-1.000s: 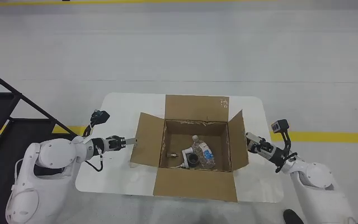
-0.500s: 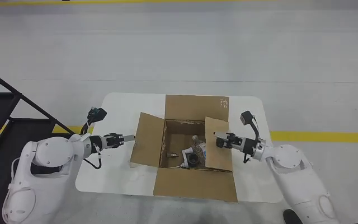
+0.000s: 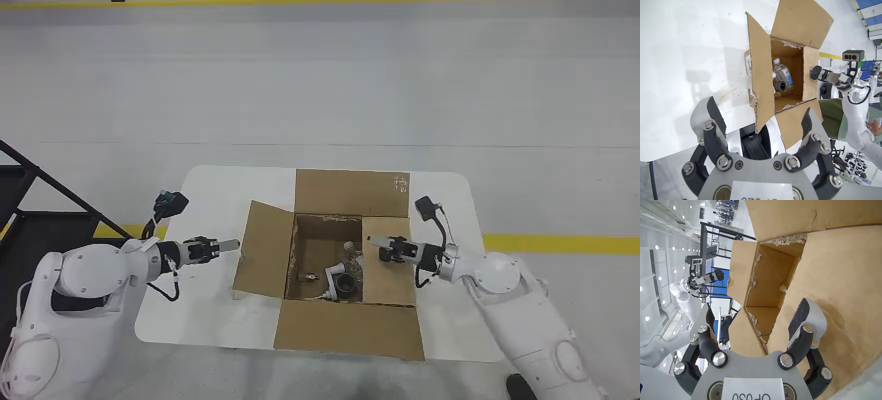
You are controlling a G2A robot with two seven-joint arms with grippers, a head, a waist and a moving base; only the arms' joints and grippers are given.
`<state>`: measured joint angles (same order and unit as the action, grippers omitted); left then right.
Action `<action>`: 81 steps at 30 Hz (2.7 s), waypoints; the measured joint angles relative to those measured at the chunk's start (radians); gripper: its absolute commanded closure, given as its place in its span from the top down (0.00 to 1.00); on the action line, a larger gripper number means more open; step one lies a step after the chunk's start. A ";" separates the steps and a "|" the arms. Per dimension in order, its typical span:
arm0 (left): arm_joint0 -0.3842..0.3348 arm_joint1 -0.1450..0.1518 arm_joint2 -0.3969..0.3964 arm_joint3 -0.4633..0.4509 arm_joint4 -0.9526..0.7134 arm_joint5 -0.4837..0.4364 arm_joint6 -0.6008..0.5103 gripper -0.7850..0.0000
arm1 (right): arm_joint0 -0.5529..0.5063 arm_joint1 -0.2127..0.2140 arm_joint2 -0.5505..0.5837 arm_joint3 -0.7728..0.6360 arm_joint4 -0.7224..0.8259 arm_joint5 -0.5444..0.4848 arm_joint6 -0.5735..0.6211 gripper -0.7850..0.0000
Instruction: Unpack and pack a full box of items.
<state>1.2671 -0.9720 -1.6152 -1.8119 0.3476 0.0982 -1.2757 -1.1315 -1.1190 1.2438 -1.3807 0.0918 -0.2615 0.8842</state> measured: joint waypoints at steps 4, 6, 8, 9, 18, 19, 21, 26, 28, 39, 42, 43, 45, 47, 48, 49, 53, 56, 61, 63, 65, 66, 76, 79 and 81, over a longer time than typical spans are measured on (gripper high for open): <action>0.004 0.004 -0.002 -0.005 -0.005 -0.001 0.004 1.00 | -0.030 0.014 0.079 -0.093 -0.066 -0.030 -0.111 0.00; 0.006 0.006 -0.002 -0.009 -0.005 -0.004 0.007 1.00 | -0.065 0.021 0.124 -0.172 -0.158 -0.022 -0.204 0.00; 0.011 0.008 -0.001 -0.016 -0.005 -0.007 0.010 1.00 | -0.108 0.025 0.150 -0.251 -0.255 -0.001 -0.301 0.00; 0.013 0.009 0.000 -0.019 -0.005 -0.007 0.012 1.00 | -0.125 0.025 0.152 -0.278 -0.284 0.009 -0.335 0.00; 0.019 0.011 -0.001 -0.025 -0.018 0.008 0.011 1.00 | -0.141 0.023 0.145 -0.304 -0.292 0.013 -0.356 0.00; 0.019 0.011 -0.001 -0.025 -0.018 0.008 0.011 1.00 | -0.141 0.023 0.145 -0.304 -0.292 0.013 -0.357 0.00; 0.019 0.011 -0.001 -0.025 -0.018 0.008 0.011 1.00 | -0.146 0.023 0.146 -0.309 -0.302 0.012 -0.375 0.00; 0.032 0.010 0.004 -0.013 -0.009 0.022 0.061 0.91 | -0.170 0.021 0.178 -0.309 -0.357 0.011 -0.512 0.00; 0.035 0.010 0.013 0.000 0.018 0.055 0.102 0.05 | -0.178 0.022 0.200 -0.304 -0.366 0.011 -0.538 0.00; -0.012 0.008 0.131 0.105 0.261 0.218 0.241 0.00 | -0.260 0.034 0.349 -0.277 -0.375 0.011 -0.613 0.00; -0.031 0.008 0.183 0.130 0.371 0.237 0.241 0.00 | -0.274 0.034 0.361 -0.282 -0.375 0.010 -0.617 0.00; -0.037 0.008 0.199 0.134 0.401 0.235 0.242 0.00 | -0.277 0.034 0.362 -0.284 -0.376 0.009 -0.618 0.00; -0.048 0.005 0.228 0.151 0.422 0.230 0.237 0.00 | -0.282 0.033 0.363 -0.285 -0.380 0.008 -0.621 0.00; -0.060 0.002 0.253 0.170 0.433 0.214 0.226 0.00 | -0.285 0.033 0.361 -0.284 -0.392 0.009 -0.627 0.00; -0.064 0.001 0.264 0.179 0.437 0.206 0.218 0.00 | -0.286 0.032 0.360 -0.283 -0.398 0.010 -0.629 0.00; -0.068 0.000 0.274 0.186 0.436 0.195 0.209 0.00 | -0.287 0.032 0.358 -0.282 -0.401 0.011 -0.631 0.00; -0.090 -0.007 0.299 0.206 0.362 0.130 0.162 0.00 | -0.286 0.030 0.352 -0.264 -0.408 0.014 -0.637 0.00; -0.096 -0.008 0.298 0.191 0.305 0.091 0.139 0.00 | -0.285 0.030 0.346 -0.248 -0.443 0.022 -0.635 0.00; -0.091 -0.005 0.285 0.155 0.289 0.058 0.128 0.00 | -0.290 0.025 0.353 -0.178 -0.388 0.011 -0.661 0.00; -0.089 -0.003 0.276 0.143 0.275 0.050 0.118 0.00 | -0.290 0.029 0.362 -0.143 -0.375 0.033 -0.672 0.00; -0.086 -0.002 0.272 0.130 0.261 0.037 0.106 0.00 | -0.288 0.028 0.360 -0.109 -0.453 0.044 -0.686 0.00; -0.085 -0.001 0.271 0.123 0.254 0.031 0.101 0.00 | -0.286 0.028 0.355 -0.094 -0.489 0.044 -0.689 0.00; -0.093 -0.003 0.295 0.035 0.183 -0.003 0.065 0.00 | -0.221 0.005 0.194 0.025 -0.591 0.005 -0.662 0.00; -0.107 -0.005 0.310 0.001 0.162 -0.001 0.061 0.00 | -0.205 0.001 0.171 0.036 -0.592 -0.010 -0.664 0.00; -0.116 -0.007 0.326 -0.019 0.154 0.001 0.062 0.00 | -0.202 0.000 0.180 0.033 -0.582 -0.011 -0.679 0.00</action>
<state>1.1515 -0.9794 -1.2897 -1.8311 0.5016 0.0992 -1.2136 -1.3333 -1.1189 1.4237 -1.3476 -0.4898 -0.2727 0.2052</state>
